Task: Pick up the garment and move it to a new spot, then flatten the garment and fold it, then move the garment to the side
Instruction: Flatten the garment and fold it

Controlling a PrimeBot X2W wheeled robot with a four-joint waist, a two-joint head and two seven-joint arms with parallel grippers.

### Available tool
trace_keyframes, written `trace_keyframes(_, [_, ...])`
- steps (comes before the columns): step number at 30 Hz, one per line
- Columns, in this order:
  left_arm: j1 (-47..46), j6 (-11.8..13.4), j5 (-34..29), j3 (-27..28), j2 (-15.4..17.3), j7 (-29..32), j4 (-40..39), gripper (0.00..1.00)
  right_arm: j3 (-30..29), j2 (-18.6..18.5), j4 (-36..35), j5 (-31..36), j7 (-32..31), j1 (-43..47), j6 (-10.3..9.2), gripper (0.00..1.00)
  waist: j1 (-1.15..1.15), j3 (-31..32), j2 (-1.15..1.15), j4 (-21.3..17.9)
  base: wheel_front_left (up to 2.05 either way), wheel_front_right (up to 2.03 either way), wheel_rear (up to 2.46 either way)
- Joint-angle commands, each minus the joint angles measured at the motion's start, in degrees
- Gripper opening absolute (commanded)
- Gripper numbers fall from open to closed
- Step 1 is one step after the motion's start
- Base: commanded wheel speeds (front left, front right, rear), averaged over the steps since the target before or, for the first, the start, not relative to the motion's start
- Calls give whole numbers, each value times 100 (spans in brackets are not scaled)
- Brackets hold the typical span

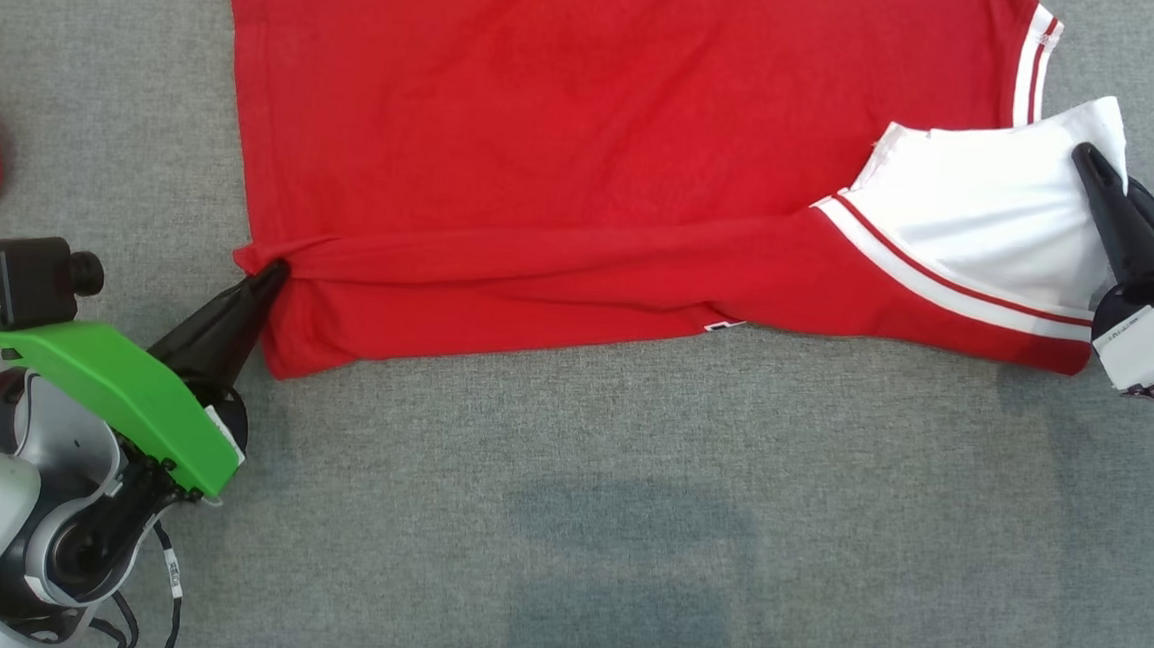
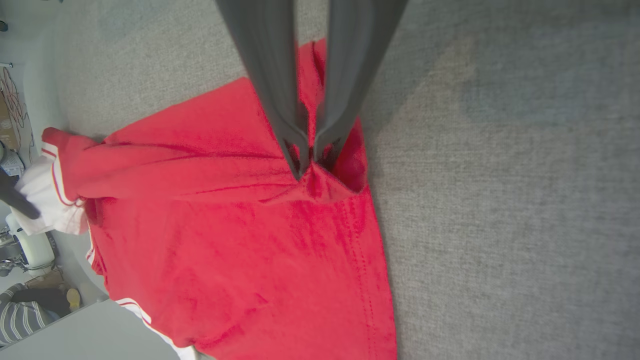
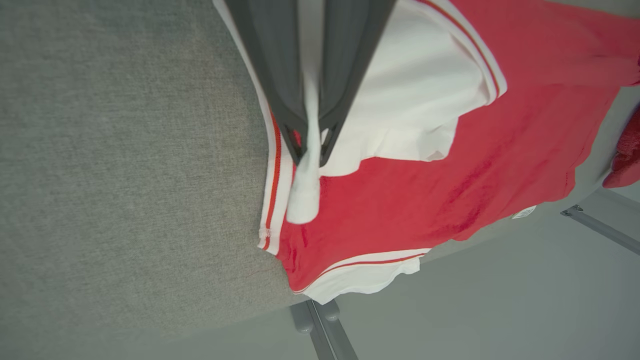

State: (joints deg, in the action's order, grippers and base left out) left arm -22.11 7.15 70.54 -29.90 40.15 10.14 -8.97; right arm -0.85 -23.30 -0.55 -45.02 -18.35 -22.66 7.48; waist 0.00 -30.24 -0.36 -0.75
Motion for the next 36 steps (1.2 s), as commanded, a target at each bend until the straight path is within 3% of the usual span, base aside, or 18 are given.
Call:
trace_keyframes(1, [-94,59,9,-1,-49,36,71,100,31,-9,44,104,101,-72,2,100,0,39,36,-5,0,0,0])
trace_keyframes(7, [173,131,149,49,-65,-38,11,100,-80,21,-96,443,336,125,2,100,0,170,36,-23,0,0,0])
trace_keyframes(12, [826,321,497,273,89,-140,-549,100,-107,-213,-679,522,-108,984,2,100,0,185,36,-31,0,0,0])
trace_keyframes(17, [1062,404,620,339,84,-208,-519,100,-257,-338,-877,627,-365,1428,3,100,0,71,36,-37,0,0,0])
trace_keyframes(30, [688,351,723,129,-210,94,97,100,-90,-280,-804,723,-705,1201,3,100,0,-84,36,52,0,0,0])
trace_keyframes(31, [675,341,713,85,-232,118,165,100,-92,-293,-765,738,-738,1170,3,96,0,-87,36,62,0,0,0])
trace_keyframes(32, [660,335,724,58,-263,155,246,79,-99,-298,-714,746,-773,1146,3,68,0,-88,36,69,0,0,0])
trace_keyframes(33, [649,315,729,4,-275,202,310,47,-103,-288,-664,740,-793,1119,3,46,0,-89,36,73,0,0,0])
trace_keyframes(34, [641,279,714,-50,-285,257,367,36,-111,-278,-612,735,-830,1081,2,18,0,-90,36,75,0,0,0])
trace_keyframes(35, [641,279,714,-50,-285,257,367,36,-111,-278,-612,735,-830,1081,2,18,0,-90,36,75,0,0,0])
trace_keyframes(36, [633,237,707,-90,-315,273,420,22,-113,-281,-571,738,-850,1046,3,0,0,-90,36,78,0,0,0])
